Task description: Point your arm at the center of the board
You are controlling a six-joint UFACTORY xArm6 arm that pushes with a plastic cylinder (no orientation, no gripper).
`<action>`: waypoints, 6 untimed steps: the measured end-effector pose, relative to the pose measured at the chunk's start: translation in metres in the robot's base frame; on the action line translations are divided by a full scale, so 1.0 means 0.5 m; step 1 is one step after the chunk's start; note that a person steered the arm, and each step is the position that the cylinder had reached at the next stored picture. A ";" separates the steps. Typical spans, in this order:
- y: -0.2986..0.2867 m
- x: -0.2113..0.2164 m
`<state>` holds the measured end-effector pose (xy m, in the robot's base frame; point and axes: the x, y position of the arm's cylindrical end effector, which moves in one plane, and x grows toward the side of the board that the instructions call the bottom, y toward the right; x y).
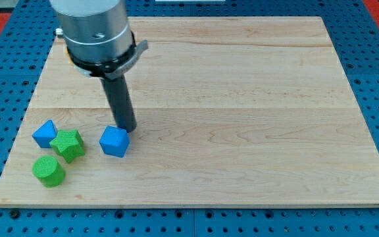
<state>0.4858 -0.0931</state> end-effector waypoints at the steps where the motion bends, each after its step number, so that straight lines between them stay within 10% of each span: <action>1: 0.063 0.013; 3: 0.013 0.054; 6: 0.391 -0.059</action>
